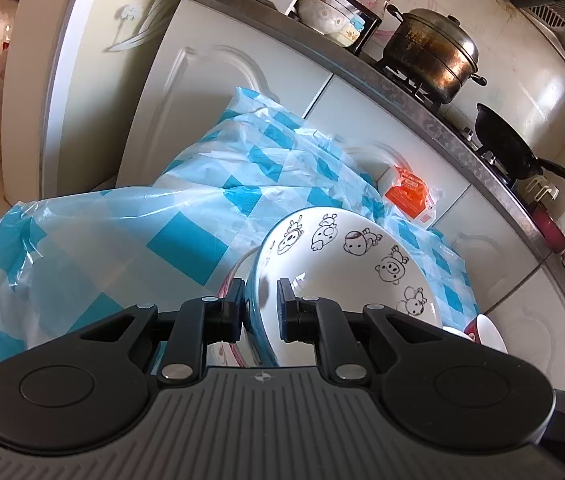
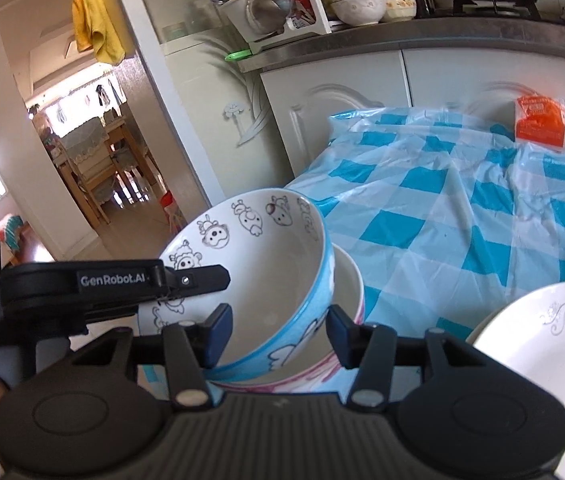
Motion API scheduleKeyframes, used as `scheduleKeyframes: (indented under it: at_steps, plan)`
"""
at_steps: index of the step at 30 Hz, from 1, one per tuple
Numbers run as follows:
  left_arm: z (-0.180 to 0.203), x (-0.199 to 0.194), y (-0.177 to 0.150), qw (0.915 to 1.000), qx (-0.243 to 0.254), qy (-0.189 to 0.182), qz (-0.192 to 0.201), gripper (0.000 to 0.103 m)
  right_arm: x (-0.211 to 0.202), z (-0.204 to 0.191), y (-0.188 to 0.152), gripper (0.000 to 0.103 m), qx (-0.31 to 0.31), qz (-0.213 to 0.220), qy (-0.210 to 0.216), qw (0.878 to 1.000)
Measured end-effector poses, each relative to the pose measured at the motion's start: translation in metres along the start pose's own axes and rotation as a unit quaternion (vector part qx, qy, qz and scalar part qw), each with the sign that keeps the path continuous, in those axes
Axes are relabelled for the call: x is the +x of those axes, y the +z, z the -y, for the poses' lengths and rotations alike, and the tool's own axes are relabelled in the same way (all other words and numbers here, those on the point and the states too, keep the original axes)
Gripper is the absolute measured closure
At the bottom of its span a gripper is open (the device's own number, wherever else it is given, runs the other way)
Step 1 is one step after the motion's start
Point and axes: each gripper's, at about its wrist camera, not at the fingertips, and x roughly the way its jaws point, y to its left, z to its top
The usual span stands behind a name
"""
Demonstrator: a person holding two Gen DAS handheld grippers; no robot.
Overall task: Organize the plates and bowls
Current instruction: 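Lower the blue cartoon bowl into the pink bowl and open the left gripper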
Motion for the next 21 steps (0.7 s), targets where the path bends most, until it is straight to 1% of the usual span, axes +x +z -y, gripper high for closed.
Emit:
scheduleKeyframes:
  at_steps: [5,6,7,8,9,10,12,14,17,21]
  plan:
    - [0.000,0.000,-0.001,1.0000,-0.005,-0.002,0.000,0.091,-0.003,0.001,0.002,0.050,-0.006,0.005,-0.006,1.000]
    - [0.001,0.000,-0.001,1.0000,-0.004,-0.001,0.001,0.074,-0.004,0.001,0.002,0.047,-0.005,0.006,-0.007,1.000]
    - [0.001,0.000,-0.001,1.0000,-0.004,-0.007,0.001,0.065,-0.007,0.001,0.002,0.038,-0.007,0.012,-0.016,1.000]
    - [0.003,0.000,-0.001,1.0000,0.000,-0.007,0.001,0.067,-0.010,0.000,0.004,0.033,-0.014,0.020,-0.024,0.999]
    - [0.006,0.000,-0.002,1.0000,0.004,-0.002,0.002,0.071,-0.013,-0.001,0.005,0.033,-0.019,0.025,-0.027,0.999]
    - [0.006,0.000,-0.002,1.0000,0.005,-0.001,0.003,0.071,-0.016,-0.001,0.006,0.033,-0.022,0.029,-0.028,0.999]
    - [0.005,0.000,-0.002,1.0000,0.002,-0.002,0.001,0.070,-0.019,0.003,0.008,0.032,-0.014,0.036,-0.033,0.999]
    - [0.004,0.000,-0.001,1.0000,0.001,-0.005,-0.001,0.069,-0.020,0.011,0.009,0.026,0.002,0.039,-0.035,0.999]
    - [0.006,0.000,-0.001,1.0000,0.002,-0.004,-0.002,0.068,-0.021,0.020,0.009,0.025,0.020,0.041,-0.036,0.998]
    - [0.007,-0.002,0.001,1.0000,0.004,-0.004,-0.003,0.064,-0.026,0.025,0.009,0.020,0.035,0.053,-0.034,0.997]
